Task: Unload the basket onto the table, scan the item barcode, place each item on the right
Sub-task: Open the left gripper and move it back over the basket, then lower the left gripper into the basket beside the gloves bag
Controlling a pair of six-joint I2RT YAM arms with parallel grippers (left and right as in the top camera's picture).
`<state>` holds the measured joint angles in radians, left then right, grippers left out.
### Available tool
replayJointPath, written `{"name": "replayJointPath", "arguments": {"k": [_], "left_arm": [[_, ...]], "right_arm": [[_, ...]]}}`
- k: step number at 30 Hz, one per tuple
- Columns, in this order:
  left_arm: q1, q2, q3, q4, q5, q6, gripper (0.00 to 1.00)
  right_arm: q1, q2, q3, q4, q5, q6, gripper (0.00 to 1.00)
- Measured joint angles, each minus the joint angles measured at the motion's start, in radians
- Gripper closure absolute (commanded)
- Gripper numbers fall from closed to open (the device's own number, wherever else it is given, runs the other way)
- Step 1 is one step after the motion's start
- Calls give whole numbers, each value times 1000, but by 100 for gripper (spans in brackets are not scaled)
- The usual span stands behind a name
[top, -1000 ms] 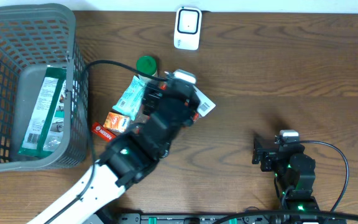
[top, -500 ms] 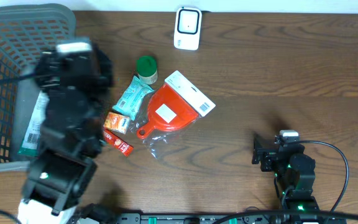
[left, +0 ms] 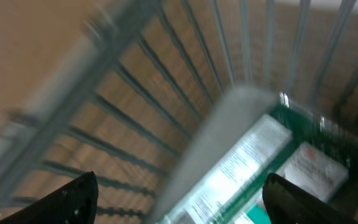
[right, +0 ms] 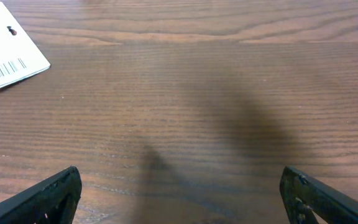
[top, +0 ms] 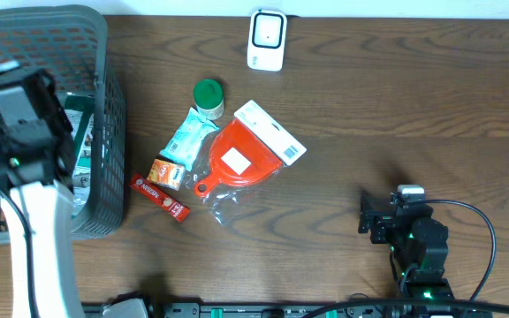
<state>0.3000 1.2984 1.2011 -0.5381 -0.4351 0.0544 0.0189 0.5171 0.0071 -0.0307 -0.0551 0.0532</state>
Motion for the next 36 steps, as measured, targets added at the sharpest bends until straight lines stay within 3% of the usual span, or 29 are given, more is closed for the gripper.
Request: {"name": "replayJointPath", "arguments": {"k": [3, 10, 17, 23, 36], "left_arm": [[58, 98, 0, -68, 95, -38, 16], [67, 323, 0, -124, 158, -60, 16], [-7, 476, 0, -138, 180, 51, 16], [-26, 499, 0, -124, 169, 229, 16], [-8, 542, 1, -78, 141, 287, 16]], "right_arm": [[0, 0, 0, -3, 0, 0, 1], [0, 0, 0, -4, 0, 0, 1], [0, 0, 0, -4, 0, 0, 1], [0, 0, 0, 0, 0, 0, 1], [0, 0, 0, -1, 0, 0, 1]]}}
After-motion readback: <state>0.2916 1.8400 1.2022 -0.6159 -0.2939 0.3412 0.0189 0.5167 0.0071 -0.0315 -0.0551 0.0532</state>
